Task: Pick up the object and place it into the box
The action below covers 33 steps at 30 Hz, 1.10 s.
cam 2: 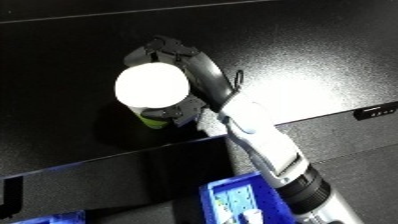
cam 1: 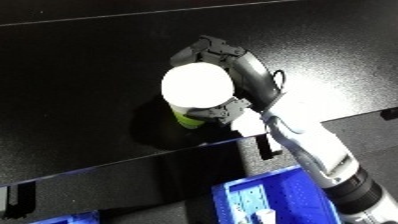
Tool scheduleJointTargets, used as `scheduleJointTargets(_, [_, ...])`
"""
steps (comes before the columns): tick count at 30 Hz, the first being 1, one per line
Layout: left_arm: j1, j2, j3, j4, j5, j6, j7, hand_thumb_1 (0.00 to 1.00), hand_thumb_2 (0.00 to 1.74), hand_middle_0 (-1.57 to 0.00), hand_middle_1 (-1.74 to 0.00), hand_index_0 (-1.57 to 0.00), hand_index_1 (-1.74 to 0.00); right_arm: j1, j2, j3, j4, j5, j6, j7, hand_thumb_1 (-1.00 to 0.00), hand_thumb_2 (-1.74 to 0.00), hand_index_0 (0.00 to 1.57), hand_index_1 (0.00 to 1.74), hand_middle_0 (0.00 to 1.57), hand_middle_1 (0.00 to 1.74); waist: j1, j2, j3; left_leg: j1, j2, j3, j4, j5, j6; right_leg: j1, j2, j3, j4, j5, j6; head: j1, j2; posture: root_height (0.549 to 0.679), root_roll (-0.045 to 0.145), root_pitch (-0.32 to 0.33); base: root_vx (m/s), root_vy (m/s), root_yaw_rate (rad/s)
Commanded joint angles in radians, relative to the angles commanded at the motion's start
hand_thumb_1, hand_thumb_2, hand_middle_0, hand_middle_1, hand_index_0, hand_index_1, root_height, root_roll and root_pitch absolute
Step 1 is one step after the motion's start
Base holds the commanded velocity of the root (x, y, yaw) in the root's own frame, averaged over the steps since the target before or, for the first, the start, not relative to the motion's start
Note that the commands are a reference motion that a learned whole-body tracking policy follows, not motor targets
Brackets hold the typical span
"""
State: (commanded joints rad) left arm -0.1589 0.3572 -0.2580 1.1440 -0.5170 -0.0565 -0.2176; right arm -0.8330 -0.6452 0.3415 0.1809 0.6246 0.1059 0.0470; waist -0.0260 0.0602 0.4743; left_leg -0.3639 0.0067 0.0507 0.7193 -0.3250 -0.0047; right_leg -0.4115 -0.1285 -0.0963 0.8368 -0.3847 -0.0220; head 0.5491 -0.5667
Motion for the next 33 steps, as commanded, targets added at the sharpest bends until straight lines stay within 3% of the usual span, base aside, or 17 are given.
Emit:
scheduleJointTargets(8, [-0.001,-0.002,0.004,0.003,-0.006,-0.009,0.002,0.0,0.0,0.0,0.0,0.0,0.0,0.02,-0.028,-0.032,-0.029,0.001,-0.048,-0.005,-0.85,-1.48,1.33,1.48,1.33,1.48,-0.013,-0.003,-0.001,0.007,0.004,0.006,-0.014,0.003,-0.003,-0.001,0.0064,0.005,-0.01,0.005,0.004,0.012,0.014,0.632,0.075,-0.025,-0.018,0.003,-0.032])
scheduleJointTargets(16, [0.022,-0.002,0.044,0.014,-0.025,-0.024,0.001,0.0,0.0,0.0,0.0,0.0,0.0,0.123,-0.088,-0.153,-0.215,-0.024,-0.135,-0.047,-0.85,-1.48,1.33,1.48,1.33,1.48,-0.057,-0.011,-0.001,0.009,0.018,0.023,-0.023,0.0,-0.0081,-0.011,0.0245,0.022,-0.02,0.01,0.0124,0.044,0.048,0.633,0.071,-0.012,-0.025,0.03,-0.121])
scheduleJointTargets(26, [0.059,-0.02,0.101,0.05,-0.062,-0.067,-0.018,0.0,0.0,0.0,0.0,0.0,0.0,0.376,-0.187,-0.418,-0.373,-0.101,-0.227,-0.178,-0.85,-1.48,1.33,1.48,1.33,1.48,-0.154,-0.016,-0.005,0.033,0.039,0.076,-0.023,-0.029,-0.0034,-0.014,0.0502,0.059,-0.034,0.013,0.0197,0.143,0.078,0.634,0.07,-0.003,0.0,0.06,-0.168])
scheduleJointTargets(33, [0.075,-0.024,0.134,0.079,-0.078,-0.094,-0.044,0.0,0.0,0.0,0.0,0.0,0.0,0.61,-0.172,-0.607,-0.368,-0.047,-0.331,-0.183,-0.85,-1.48,1.33,1.48,1.33,1.48,-0.231,-0.016,0.003,0.064,0.04,0.118,-0.024,-0.06,0.0081,-0.014,0.0757,0.089,-0.046,0.016,0.0225,0.212,0.1,0.635,0.071,0.003,0.003,0.072,-0.25])
